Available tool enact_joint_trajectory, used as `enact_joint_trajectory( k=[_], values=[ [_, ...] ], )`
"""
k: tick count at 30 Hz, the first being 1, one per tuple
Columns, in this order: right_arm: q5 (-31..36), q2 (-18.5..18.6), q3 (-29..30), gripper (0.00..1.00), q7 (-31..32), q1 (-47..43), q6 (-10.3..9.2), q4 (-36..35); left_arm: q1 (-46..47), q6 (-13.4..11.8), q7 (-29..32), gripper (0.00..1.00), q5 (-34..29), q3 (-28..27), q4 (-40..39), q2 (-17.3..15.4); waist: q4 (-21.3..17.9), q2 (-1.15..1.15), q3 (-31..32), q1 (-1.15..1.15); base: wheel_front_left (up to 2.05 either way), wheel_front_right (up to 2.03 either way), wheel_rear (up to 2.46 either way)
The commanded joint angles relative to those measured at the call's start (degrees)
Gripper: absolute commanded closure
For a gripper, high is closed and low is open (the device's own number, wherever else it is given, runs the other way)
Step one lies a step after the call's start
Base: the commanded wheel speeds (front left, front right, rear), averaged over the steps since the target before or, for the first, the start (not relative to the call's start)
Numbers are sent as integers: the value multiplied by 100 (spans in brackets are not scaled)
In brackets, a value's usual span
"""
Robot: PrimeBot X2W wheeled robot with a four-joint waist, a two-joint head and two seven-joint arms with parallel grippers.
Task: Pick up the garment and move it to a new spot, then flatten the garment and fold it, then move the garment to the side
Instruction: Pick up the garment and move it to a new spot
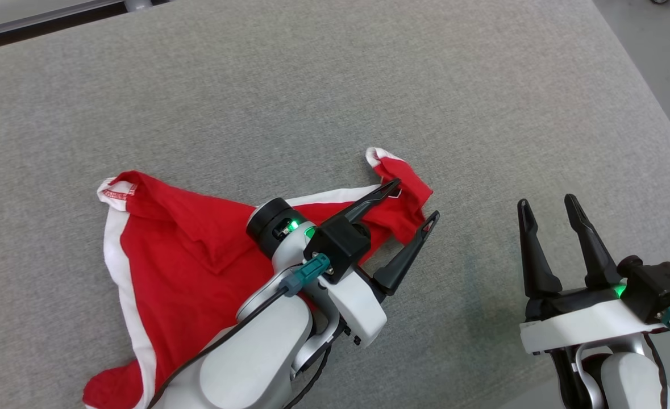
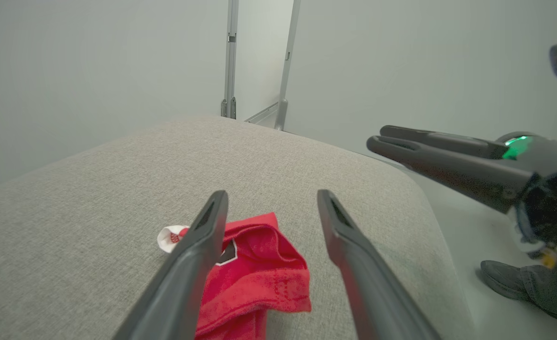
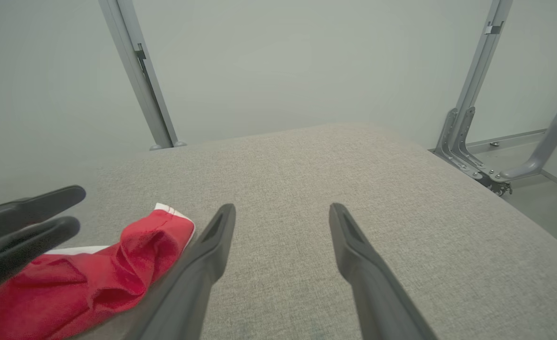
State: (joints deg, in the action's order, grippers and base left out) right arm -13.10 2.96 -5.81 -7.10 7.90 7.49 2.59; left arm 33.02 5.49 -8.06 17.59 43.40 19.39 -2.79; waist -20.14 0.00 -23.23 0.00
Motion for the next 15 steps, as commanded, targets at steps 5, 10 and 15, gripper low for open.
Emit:
enact_joint_trajectory(
  k=[5, 10, 15],
  values=[
    [72, 2, 57, 0, 19, 65, 0, 4, -28, -41, -373, 0, 158, -33, 103, -29, 419, 0, 293, 0, 0, 0, 0],
    [184, 7, 75, 0, 172, 38, 0, -56, -261, -352, -624, 0, 357, -505, 155, -119, 893, 0, 617, 0, 0, 0, 0],
    [351, 96, 92, 0, 315, -72, 0, -153, -578, -730, -706, 0, 573, -1211, 15, -318, 1361, 0, 872, 0, 0, 0, 0]
  ],
)
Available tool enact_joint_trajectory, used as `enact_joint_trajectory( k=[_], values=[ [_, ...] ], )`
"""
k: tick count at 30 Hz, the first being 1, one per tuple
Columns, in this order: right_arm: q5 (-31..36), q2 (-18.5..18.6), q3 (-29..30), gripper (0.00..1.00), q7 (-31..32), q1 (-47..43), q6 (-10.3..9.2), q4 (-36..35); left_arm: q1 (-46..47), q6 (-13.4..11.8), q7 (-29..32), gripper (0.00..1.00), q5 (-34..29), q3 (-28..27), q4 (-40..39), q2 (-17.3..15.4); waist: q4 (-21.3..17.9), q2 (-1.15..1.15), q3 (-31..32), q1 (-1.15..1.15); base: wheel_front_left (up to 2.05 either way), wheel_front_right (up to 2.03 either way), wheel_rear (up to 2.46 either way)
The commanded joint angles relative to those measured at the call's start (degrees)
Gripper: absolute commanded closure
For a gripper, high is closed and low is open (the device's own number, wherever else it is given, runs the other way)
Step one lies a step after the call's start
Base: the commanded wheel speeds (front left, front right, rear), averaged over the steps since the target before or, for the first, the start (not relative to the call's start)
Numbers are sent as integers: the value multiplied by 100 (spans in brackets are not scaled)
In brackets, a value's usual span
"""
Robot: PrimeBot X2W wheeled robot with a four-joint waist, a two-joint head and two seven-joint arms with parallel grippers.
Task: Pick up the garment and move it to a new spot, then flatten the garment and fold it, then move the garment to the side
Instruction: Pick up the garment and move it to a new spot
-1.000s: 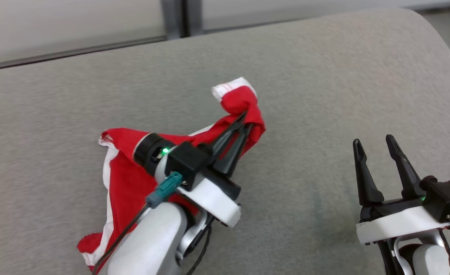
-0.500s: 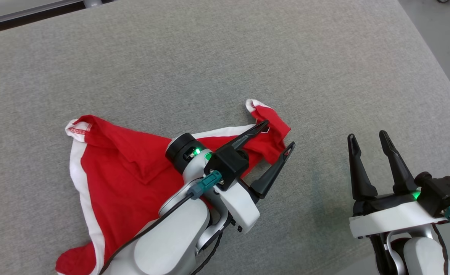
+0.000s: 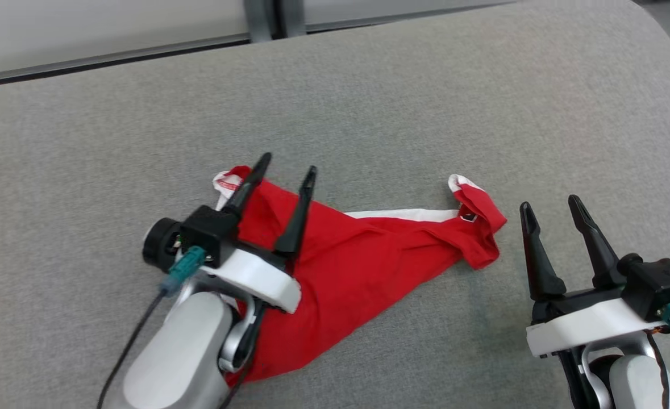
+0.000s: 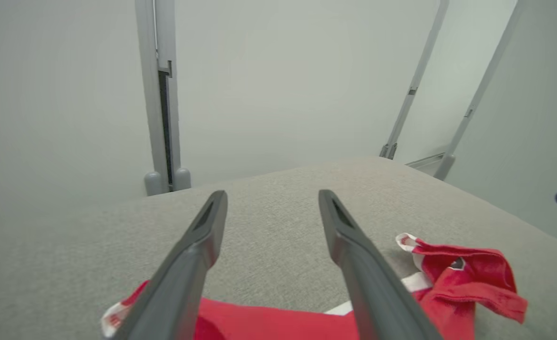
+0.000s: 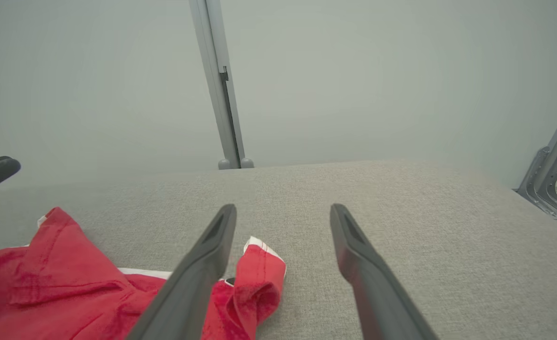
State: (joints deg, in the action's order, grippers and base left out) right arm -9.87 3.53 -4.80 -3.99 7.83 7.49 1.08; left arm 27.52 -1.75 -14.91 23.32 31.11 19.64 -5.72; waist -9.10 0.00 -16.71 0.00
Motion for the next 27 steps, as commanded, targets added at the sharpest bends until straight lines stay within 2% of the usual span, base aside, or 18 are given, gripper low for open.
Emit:
enact_joint_trajectory(
  k=[1, 7, 11, 18, 27],
  values=[
    [48, 44, -3, 0, 40, -82, 0, -23, -104, -71, -27, 0, 43, -136, -47, -73, 343, 0, 272, 0, 0, 0, 0],
    [79, 115, 67, 0, 246, -294, 0, -176, -818, -396, -31, 0, -15, -1127, -519, -453, 867, 0, 557, 0, 0, 0, 0],
    [85, 128, 129, 0, 336, -421, 0, -244, -1240, -442, -33, 0, -90, -1466, -651, -648, 1045, 0, 682, 0, 0, 0, 0],
    [97, 127, 194, 0, 445, -687, 0, -301, -1841, -471, -33, 0, -159, -1695, -779, -864, 1184, 0, 978, 0, 0, 0, 0],
    [79, 140, 233, 0, 573, -1012, 0, -332, -2285, -460, -34, 0, -87, -1711, -706, -931, 1169, 0, 1392, 0, 0, 0, 0]
  ],
)
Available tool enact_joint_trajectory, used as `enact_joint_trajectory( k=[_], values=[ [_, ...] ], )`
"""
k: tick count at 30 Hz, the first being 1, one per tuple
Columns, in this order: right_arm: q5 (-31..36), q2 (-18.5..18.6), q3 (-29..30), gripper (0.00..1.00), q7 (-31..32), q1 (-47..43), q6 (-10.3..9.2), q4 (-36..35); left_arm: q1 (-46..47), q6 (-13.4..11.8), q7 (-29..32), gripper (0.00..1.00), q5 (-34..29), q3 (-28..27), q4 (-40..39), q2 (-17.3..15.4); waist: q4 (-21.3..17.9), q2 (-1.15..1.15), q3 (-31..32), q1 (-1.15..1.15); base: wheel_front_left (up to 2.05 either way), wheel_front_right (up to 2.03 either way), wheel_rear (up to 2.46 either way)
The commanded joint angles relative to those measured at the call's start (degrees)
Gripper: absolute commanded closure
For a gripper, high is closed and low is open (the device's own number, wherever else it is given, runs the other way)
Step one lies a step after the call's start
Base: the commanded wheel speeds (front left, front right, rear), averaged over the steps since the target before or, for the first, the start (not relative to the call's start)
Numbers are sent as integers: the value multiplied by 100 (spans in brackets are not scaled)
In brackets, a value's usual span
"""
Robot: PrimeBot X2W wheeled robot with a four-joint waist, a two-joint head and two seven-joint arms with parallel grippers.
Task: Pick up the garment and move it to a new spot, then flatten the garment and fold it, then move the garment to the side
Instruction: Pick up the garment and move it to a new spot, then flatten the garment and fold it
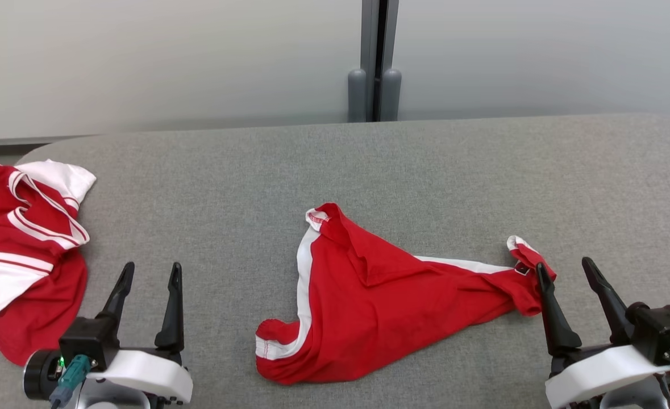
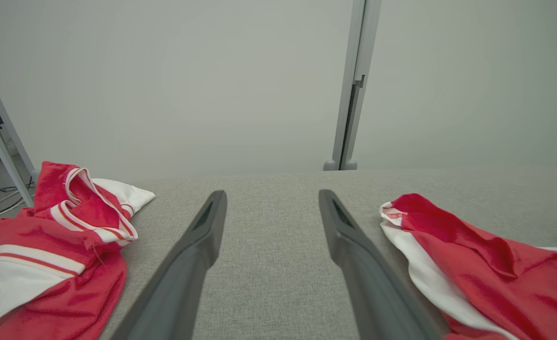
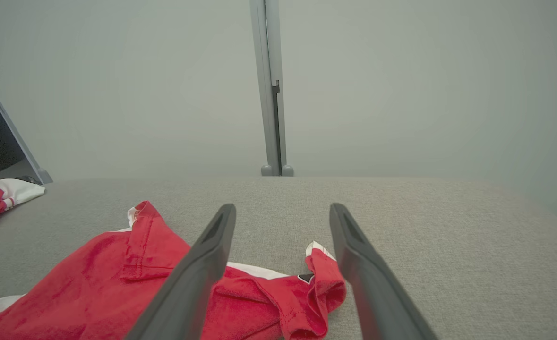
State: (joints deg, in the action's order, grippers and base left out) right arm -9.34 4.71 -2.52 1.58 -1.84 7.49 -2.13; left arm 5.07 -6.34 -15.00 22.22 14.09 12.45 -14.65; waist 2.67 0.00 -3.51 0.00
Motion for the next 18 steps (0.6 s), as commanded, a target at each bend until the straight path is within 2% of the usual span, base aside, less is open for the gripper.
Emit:
enact_joint_trajectory(
  k=[1, 18],
  values=[
    [26, 20, 15, 0, 35, -87, 0, -28, -84, 5, -23, 0, 28, 3, 12, -43, -11, 0, 104, 0, 0, 0, 0],
    [64, -16, 34, 0, 169, -258, 0, -180, -186, -72, 68, 0, 44, 101, -28, -110, -56, 0, 167, 0, 0, 0, 0]
  ],
)
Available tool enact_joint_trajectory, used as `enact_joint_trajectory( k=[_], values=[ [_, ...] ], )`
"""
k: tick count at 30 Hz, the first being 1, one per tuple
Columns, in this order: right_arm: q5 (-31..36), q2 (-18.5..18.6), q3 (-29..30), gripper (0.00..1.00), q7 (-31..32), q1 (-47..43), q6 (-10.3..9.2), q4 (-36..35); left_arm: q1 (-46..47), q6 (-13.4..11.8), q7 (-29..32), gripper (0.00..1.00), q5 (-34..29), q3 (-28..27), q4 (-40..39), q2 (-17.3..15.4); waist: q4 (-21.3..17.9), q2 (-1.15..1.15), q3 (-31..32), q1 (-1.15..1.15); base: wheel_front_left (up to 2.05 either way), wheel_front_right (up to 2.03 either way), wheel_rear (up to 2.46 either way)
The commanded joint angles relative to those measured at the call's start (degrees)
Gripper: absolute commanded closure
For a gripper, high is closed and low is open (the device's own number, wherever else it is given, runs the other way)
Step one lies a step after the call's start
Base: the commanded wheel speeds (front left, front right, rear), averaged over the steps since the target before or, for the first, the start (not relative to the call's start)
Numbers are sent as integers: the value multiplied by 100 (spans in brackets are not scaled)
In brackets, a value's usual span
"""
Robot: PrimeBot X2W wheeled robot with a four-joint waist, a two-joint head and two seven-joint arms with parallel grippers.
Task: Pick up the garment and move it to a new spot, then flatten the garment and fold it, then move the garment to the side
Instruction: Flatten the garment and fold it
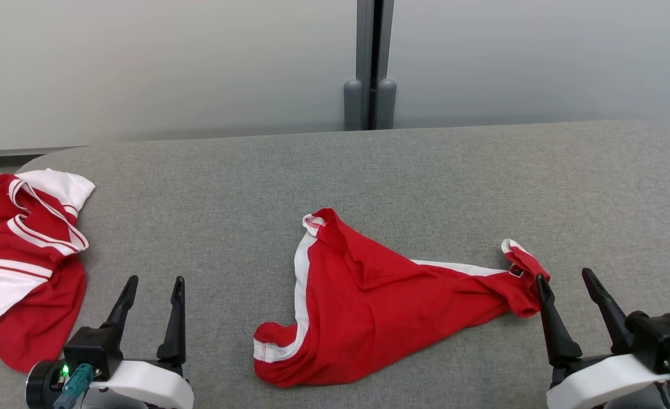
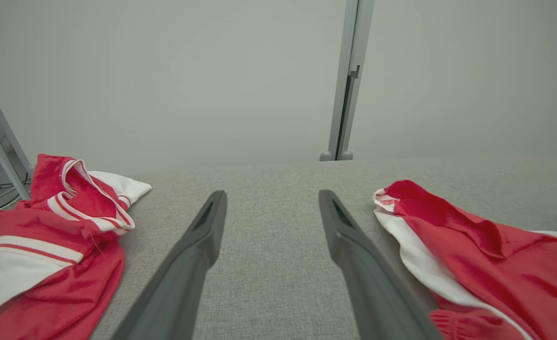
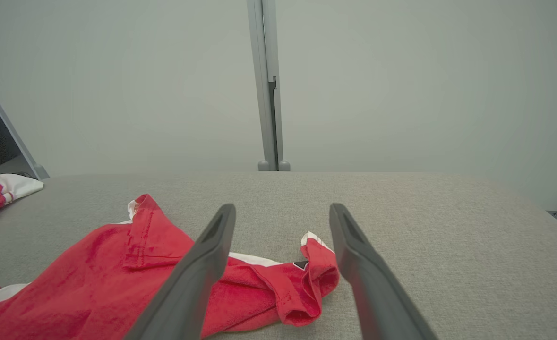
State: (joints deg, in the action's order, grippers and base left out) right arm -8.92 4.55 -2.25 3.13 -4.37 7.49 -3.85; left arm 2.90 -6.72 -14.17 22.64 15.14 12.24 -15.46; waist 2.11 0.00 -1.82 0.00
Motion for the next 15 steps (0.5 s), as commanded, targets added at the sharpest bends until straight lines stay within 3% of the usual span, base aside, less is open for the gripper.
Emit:
enact_joint_trajectory(
  k=[1, 9, 15],
  values=[
    [21, -1, 6, 0, 19, -8, 0, -6, 41, -38, -18, 0, 7, 1, -9, -20, 3, 0, -6, 0, 0, 0, 0],
    [13, 19, -1, 0, 53, 56, 0, -1, 134, -51, -32, 0, 32, 19, -21, 4, 42, 0, -87, 0, 0, 0, 0],
    [32, 132, -130, 0, 153, 340, 0, 93, 506, -8, -60, 0, -45, 80, -123, 109, 396, 0, -435, 0, 0, 0, 0]
  ],
)
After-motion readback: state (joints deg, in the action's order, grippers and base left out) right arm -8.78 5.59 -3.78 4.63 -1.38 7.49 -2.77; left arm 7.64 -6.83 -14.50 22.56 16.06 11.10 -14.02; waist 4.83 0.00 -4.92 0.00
